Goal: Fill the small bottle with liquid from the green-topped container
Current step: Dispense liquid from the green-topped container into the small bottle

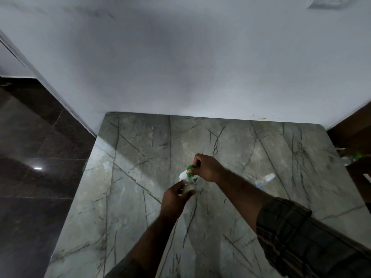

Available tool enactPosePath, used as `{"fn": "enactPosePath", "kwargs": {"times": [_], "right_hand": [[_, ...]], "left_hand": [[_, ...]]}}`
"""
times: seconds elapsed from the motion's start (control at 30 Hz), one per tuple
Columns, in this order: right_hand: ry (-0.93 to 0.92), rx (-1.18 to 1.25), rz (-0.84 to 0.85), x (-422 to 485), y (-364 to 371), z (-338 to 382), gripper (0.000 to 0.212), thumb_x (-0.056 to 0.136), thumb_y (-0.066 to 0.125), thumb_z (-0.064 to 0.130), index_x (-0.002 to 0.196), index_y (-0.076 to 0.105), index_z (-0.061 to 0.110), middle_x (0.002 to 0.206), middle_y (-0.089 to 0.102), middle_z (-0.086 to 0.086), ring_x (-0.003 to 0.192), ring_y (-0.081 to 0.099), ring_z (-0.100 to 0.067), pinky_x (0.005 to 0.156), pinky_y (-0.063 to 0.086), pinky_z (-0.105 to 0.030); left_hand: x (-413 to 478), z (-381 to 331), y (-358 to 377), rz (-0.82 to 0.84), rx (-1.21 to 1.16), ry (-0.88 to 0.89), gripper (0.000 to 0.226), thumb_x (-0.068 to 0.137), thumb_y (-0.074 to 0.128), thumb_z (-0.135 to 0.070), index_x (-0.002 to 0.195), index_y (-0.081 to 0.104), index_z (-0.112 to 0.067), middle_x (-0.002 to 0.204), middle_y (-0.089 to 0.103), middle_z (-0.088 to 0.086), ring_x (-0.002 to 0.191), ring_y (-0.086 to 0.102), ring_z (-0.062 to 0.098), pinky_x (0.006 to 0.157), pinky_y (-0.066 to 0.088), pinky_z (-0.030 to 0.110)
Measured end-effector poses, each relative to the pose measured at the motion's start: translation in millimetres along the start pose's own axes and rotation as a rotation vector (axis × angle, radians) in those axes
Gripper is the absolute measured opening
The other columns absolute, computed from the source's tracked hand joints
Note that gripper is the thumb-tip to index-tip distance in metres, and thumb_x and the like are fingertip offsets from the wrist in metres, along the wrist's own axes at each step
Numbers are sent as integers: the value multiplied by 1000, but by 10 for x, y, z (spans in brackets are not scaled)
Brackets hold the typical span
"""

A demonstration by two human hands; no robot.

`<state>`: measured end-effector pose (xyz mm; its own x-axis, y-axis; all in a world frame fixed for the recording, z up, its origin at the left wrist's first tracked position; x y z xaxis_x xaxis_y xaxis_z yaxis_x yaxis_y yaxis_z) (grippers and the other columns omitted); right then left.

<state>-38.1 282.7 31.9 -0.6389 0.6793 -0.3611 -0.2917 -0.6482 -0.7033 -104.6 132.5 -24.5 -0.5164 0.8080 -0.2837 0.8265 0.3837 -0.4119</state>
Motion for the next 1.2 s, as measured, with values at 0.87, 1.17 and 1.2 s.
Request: {"fn": "enactPosePath", "kwargs": {"times": [0.87,1.17,1.2], "right_hand": [[10,-54,24,35,40,-24,29,79,77,38,84,55,19,79,60,5,74,55,-13,68,46,-32],[3,-79,9,25,-8,13,31,78,77,41,82,53,23,79,60,6,77,57,-15,72,49,-37],[0,-82,9,27,-6,11,31,77,77,41,81,53,23,78,60,6,77,57,-15,72,49,-37]], "left_hand": [[6,-31,-26,-4,25,-34,48,79,78,-36,123,65,-24,106,70,-15,88,63,-8,70,46,5],[-13,-59,-41,-8,32,-39,49,80,77,-36,125,64,-23,109,69,-13,88,61,-8,68,46,4],[-12,-62,-44,-9,27,-37,48,79,77,-36,124,64,-24,109,69,-12,89,62,-6,70,46,6]]}}
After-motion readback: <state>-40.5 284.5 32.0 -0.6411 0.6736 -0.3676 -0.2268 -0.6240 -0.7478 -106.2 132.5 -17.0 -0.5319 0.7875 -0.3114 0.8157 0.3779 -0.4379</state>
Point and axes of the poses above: each hand's wrist, its own x-axis towards the middle knuckle, its own y-axis out of the palm, z = x × y, the point moved 10 cm from there along x, towards the middle knuckle
